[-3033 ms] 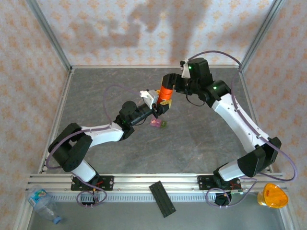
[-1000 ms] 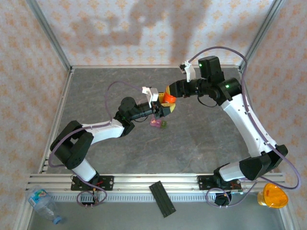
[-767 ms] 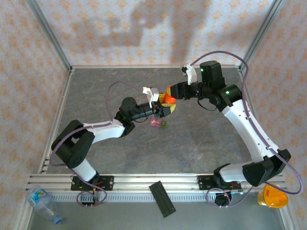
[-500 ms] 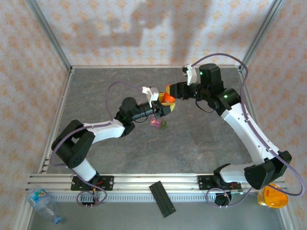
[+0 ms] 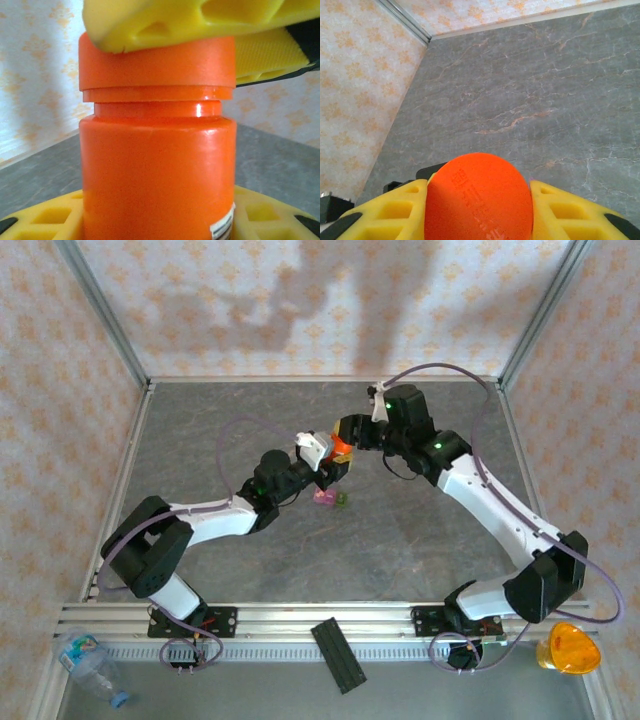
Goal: Sort the pills into containers
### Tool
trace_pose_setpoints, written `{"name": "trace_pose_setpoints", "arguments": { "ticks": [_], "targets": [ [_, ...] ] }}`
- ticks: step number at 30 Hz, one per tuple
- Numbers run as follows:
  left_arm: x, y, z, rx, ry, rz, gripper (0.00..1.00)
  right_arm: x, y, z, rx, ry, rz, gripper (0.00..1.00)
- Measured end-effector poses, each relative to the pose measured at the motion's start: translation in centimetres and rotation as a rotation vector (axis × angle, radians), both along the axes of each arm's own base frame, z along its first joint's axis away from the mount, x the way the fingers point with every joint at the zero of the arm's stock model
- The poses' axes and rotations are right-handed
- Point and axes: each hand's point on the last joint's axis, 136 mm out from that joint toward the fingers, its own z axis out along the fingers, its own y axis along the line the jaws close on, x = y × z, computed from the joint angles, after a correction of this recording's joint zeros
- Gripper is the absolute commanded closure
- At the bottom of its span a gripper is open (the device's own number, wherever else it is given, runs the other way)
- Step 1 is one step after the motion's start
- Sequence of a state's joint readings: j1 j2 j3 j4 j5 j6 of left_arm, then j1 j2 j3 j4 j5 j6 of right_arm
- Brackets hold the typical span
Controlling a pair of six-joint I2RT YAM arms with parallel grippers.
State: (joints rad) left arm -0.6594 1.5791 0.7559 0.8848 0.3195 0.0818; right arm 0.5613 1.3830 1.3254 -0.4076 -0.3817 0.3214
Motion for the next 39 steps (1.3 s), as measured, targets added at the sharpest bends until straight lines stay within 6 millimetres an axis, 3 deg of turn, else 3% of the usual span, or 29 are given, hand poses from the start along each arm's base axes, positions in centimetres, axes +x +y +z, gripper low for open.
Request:
{"name": "trace_pose_setpoints", "arguments": {
  "ticks": [11, 21, 28, 39],
  "targets": [
    [0.6, 1.2, -0.1, 0.007, -0.032, 0.093, 1.00, 0.7, 0.9, -0.1, 0.051, 0.019, -0.023, 0.58],
    [0.6, 1.5, 0.5, -0.004, -0.038, 0.104, 1.00, 0.8, 1.4, 0.5, 0.066, 0.016, -0.018, 0.44],
    [0.2, 1.6, 2.5, -0.053, -0.072, 0.100, 1.00, 0.6, 2.2, 1.3, 0.045, 0.040, 0.013, 0.27],
    [-0.4, 1.4, 4.0, -0.110, -0.089, 0.072, 1.00, 1.5, 0.4, 4.3, 0.064, 0.025, 0.001, 0.13]
  ]
}}
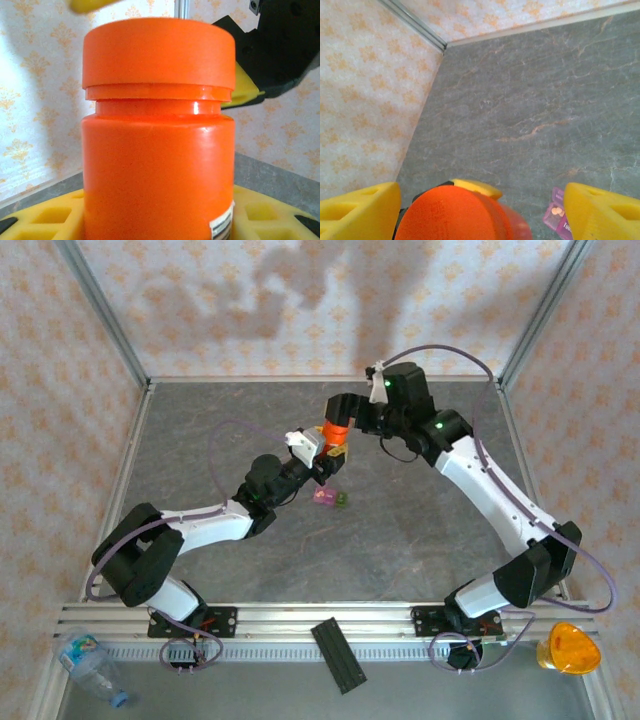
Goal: Sort the pills into containers
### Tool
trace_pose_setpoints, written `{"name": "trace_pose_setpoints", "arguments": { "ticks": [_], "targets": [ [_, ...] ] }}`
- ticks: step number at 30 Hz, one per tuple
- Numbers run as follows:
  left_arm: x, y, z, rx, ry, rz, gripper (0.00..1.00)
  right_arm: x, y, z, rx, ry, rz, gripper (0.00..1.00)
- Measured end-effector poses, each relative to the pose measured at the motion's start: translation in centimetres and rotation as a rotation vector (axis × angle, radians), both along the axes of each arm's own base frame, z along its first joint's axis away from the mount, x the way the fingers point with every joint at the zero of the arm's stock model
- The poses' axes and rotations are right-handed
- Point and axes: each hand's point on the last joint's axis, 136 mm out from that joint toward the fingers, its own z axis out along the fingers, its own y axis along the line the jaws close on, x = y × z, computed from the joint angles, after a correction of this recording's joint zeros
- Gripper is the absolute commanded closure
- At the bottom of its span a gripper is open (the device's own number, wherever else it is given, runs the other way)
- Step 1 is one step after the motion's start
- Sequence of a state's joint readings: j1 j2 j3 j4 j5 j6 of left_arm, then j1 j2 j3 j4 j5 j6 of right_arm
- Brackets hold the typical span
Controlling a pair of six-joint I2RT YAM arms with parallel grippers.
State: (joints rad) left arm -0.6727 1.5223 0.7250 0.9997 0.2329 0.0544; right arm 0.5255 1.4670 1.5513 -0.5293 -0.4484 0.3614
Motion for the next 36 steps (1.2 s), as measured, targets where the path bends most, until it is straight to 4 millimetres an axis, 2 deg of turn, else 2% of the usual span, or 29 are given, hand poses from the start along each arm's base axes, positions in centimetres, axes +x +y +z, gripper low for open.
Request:
{"name": "trace_pose_setpoints", "arguments": {
  "ticks": [5, 11, 16, 22, 29, 36],
  "targets": [
    [-0.4, -0.3, 0.4, -0.029, 0.005, -0.036, 1.00, 0.5, -2.3, 1.3, 0.013, -0.019, -0.049, 0.13],
    [-0.5, 0.2, 0.9, -0.103, 0.056, -0.154, 1.00, -0.3, -4.3, 3.5, 0.003, -0.098, -0.022, 0.15],
    [0.0, 0.8, 2.3, -0.186, 0.096, -0.268, 1.00, -1.4, -3.7, 5.1, -0.039, -0.184, 0.115, 0.16],
    [-0.8, -0.5, 3.6, -0.232, 0.141, -0.447, 1.00, -2.7, -1.9, 6.6, -0.047, -0.241, 0.312, 0.16],
    [-2.2, -1.5, 3.4, -0.234, 0.189, -0.563, 1.00, -3.4, -0.7, 5.0, -0.062, -0.189, 0.437, 0.16],
    [-2.3, -1.9, 2.7, -0.230, 0.225, -0.602, 1.00, -3.9, -0.4, 3.4, -0.076, -0.130, 0.499, 0.20]
  ]
}}
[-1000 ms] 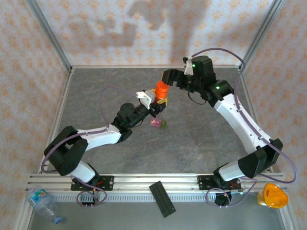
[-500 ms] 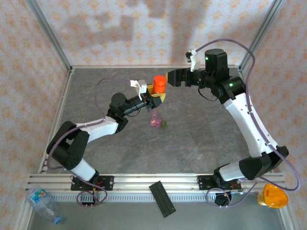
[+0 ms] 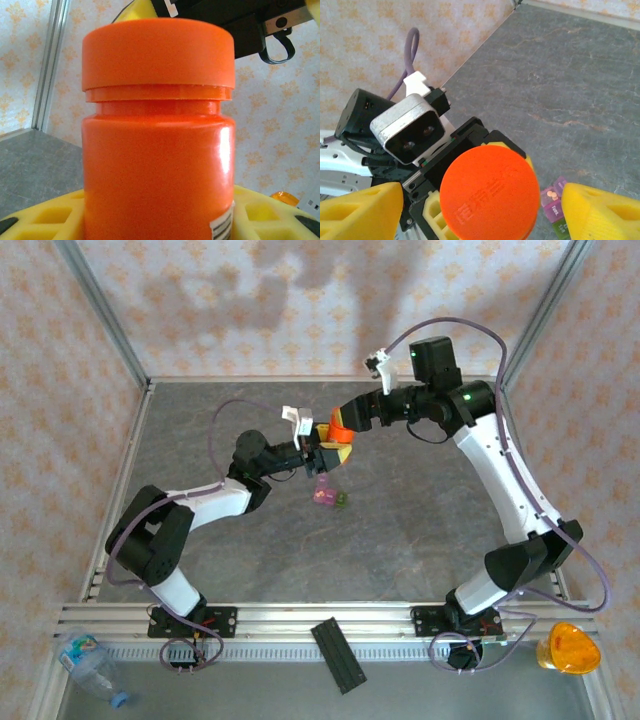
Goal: Sort the pills into containers
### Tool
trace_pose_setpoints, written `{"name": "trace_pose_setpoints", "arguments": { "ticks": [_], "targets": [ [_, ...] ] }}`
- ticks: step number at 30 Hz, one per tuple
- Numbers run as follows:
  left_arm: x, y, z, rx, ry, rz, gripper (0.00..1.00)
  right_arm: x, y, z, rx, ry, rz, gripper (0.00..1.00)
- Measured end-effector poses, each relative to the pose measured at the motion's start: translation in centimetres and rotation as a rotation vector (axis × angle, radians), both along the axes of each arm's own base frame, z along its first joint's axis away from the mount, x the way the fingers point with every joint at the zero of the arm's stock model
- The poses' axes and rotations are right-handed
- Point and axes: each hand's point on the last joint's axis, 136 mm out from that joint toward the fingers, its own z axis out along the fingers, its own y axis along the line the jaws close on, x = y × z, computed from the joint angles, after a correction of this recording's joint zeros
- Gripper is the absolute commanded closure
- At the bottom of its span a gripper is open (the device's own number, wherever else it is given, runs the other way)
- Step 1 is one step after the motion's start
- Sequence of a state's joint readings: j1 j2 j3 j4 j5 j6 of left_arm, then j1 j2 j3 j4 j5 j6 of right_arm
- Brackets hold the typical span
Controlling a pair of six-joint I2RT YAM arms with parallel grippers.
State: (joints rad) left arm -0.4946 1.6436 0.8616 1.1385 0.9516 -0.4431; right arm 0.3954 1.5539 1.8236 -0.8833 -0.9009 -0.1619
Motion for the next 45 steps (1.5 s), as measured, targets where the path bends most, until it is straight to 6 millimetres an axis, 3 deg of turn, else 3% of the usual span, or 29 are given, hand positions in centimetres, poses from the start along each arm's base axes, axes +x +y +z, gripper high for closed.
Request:
{"name": "trace_pose_setpoints", "arguments": {
  "ticks": [10, 18, 24, 31, 45],
  "targets": [
    [0.3, -0.3, 0.5, -0.006, -0.009, -0.012, 1.00, -0.3, 0.2, -1.0, -0.016, 0.032, 0.030, 0.30],
    [0.5, -0.5, -0.1, 0.001, 0.001, -0.015, 1.00, -0.1, 0.2, -1.3, -0.020, 0.037, 0.029, 0.31],
    [0.5, -0.5, 0.2, -0.003, -0.008, -0.019, 1.00, 0.2, 0.0, -1.4, -0.028, 0.035, 0.013, 0.51],
    [0.5, -0.4, 0.1, 0.001, -0.007, -0.024, 1.00, 0.4, -0.1, -1.6, -0.030, 0.042, 0.007, 0.65],
    [1.7, -0.4, -0.5, 0.004, 0.035, 0.046, 1.00, 1.4, -0.2, -2.7, -0.004, -0.029, -0.053, 0.67]
  ]
}}
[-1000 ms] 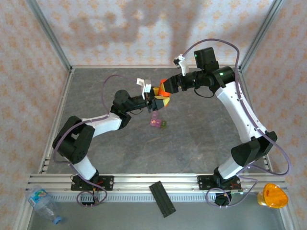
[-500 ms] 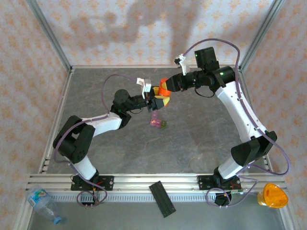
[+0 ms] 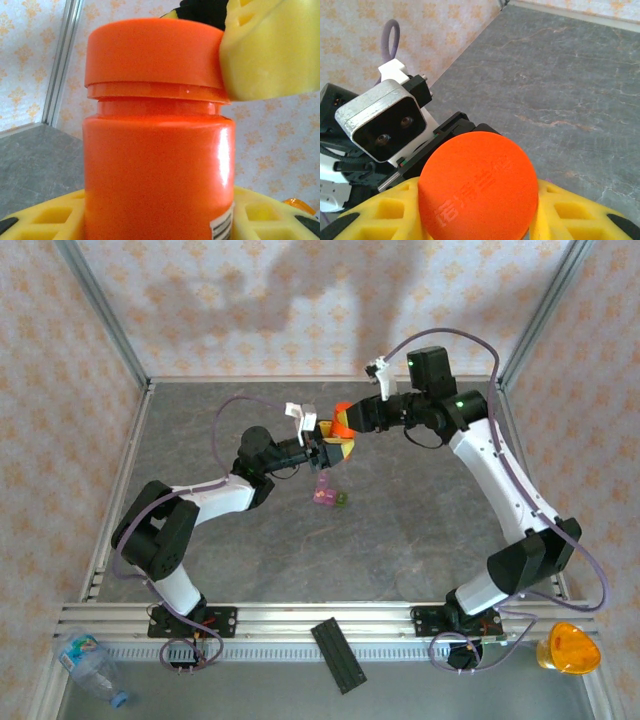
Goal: Sort the pills into containers
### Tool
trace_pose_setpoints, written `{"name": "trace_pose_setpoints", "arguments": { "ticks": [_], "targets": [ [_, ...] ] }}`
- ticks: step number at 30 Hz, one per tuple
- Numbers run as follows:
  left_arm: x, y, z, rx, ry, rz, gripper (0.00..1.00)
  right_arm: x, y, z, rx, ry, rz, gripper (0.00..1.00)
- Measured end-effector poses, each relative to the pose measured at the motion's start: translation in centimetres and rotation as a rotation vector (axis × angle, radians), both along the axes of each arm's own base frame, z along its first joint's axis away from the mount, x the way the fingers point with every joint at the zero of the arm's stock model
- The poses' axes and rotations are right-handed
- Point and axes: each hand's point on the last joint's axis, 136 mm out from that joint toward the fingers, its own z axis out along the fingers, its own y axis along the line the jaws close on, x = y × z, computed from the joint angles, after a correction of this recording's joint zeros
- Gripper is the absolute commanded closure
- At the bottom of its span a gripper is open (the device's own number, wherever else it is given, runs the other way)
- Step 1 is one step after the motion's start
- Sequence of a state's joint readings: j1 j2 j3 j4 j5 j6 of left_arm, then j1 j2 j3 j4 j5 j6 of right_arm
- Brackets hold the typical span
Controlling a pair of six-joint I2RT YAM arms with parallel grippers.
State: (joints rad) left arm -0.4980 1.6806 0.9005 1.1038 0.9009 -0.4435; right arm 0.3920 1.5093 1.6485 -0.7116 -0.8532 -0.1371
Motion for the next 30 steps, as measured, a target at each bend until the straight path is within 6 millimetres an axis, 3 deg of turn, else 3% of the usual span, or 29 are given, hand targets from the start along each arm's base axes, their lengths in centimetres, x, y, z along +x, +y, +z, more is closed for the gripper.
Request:
{"name": "trace_pose_setpoints", "arguments": {
  "ticks": [8, 23, 30],
  "targets": [
    [0.7, -0.4, -0.3, 0.019, -0.033, 0.072, 1.00, 0.5, 0.0, -0.1, -0.003, -0.047, -0.097, 0.71],
    [1.9, 1.6, -4.2, 0.271, -0.139, 0.479, 1.00, 1.5, 1.6, -4.1, 0.000, 0.031, -0.238, 0.72],
    [2.5, 2.3, -4.4, 0.296, -0.146, 0.568, 1.00, 2.1, 2.0, -4.2, 0.032, 0.024, -0.283, 0.71]
  ]
}}
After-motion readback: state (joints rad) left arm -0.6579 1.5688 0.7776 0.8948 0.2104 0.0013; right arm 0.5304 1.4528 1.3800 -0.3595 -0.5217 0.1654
